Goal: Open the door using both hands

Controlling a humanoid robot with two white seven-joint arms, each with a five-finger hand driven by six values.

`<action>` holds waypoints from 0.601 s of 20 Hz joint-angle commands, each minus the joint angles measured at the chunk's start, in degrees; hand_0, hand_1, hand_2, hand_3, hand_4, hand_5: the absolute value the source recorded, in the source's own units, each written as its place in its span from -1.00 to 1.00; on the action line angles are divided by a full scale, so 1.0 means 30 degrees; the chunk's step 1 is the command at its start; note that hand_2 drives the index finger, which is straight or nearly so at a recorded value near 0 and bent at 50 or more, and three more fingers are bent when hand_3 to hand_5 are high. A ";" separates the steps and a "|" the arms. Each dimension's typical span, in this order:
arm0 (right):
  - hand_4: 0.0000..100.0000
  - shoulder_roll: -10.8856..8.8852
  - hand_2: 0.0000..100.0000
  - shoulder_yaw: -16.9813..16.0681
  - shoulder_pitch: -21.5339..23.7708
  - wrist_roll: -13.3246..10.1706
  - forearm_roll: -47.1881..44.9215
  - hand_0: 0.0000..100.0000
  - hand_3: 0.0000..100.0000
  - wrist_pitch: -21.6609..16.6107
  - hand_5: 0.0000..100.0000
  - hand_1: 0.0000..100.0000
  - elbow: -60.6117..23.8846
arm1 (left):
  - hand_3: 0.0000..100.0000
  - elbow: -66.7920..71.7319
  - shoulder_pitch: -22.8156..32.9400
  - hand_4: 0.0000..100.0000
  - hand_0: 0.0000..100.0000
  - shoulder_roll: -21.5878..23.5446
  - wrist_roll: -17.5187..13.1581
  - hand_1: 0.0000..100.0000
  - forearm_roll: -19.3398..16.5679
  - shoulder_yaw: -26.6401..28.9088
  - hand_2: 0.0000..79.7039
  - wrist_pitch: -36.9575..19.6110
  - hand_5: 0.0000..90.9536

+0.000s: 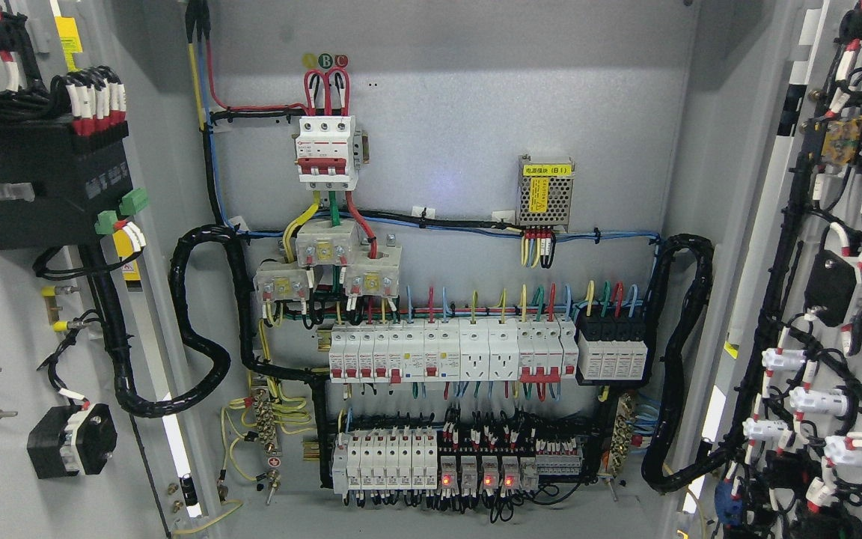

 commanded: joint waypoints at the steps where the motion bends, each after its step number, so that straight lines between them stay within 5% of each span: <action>1: -1.00 -0.0096 -0.92 -0.2126 -0.0533 -0.0616 -0.0639 -1.00 -1.00 0.0114 -1.00 0.00 -0.0242 | -1.00 -0.4717 0.1089 -1.00 -0.76 0.0559 -0.0079 0.11 0.0011 0.1486 -1.00 -0.1427 -1.00; 5: -1.00 -0.0271 -0.92 -0.3008 -0.0534 -0.0618 -0.2312 -1.00 -1.00 0.1169 -1.00 0.00 -0.0212 | -1.00 -0.4834 0.2761 -1.00 -0.76 0.0587 -0.0429 0.11 0.0011 0.3152 -1.00 -0.3359 -1.00; 9: -1.00 -0.0446 -0.92 -0.3008 -0.0534 -0.0618 -0.2372 -1.00 -1.00 0.1431 -1.00 0.00 -0.0067 | -1.00 -0.4805 0.3875 -1.00 -0.76 0.0471 -0.1951 0.11 0.0186 0.6312 -1.00 -0.5032 -1.00; 12: -1.00 -0.0506 -0.92 -0.3067 -0.0884 -0.0589 -0.2401 -1.00 -1.00 0.1813 -1.00 0.00 0.0080 | -1.00 -0.4776 0.4053 -1.00 -0.76 0.0237 -0.2042 0.11 0.1440 0.8191 -1.00 -0.5065 -1.00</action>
